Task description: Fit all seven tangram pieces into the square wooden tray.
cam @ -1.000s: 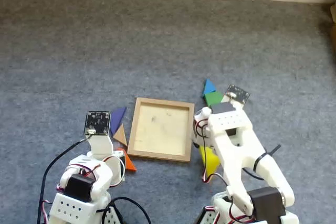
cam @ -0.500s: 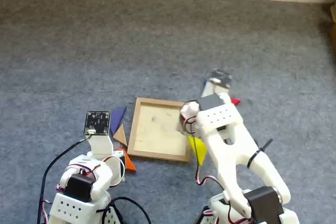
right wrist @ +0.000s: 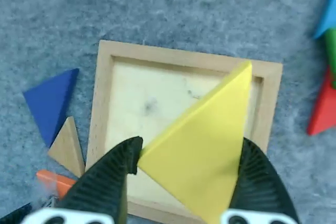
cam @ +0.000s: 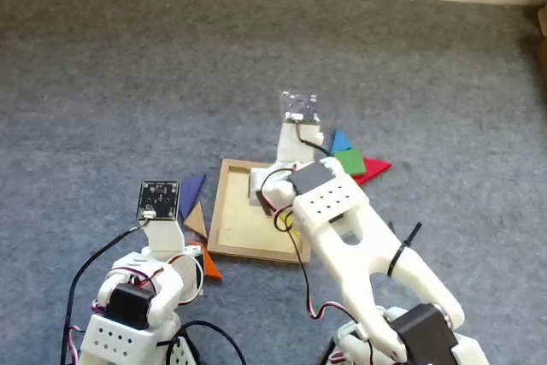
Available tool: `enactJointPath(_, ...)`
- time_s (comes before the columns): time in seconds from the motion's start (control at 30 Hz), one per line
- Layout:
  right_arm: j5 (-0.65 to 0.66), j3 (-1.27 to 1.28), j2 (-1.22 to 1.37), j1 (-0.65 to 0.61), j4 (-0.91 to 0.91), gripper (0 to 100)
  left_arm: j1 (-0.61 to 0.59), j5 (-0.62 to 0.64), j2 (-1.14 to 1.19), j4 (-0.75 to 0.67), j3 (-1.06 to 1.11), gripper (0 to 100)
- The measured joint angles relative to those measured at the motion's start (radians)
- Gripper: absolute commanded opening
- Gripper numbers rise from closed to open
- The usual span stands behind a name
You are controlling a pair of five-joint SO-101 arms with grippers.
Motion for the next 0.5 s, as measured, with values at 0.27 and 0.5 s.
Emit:
enactJointPath(0.27,0.002,0.0,0.0,-0.028,-0.002,13.5,0.0,0.0,0.0,0.0,0.0,1)
enactJointPath(0.5,-0.054,0.0,0.0,-0.029,-0.043,13.5,0.0,0.0,0.0,0.0,0.0,1)
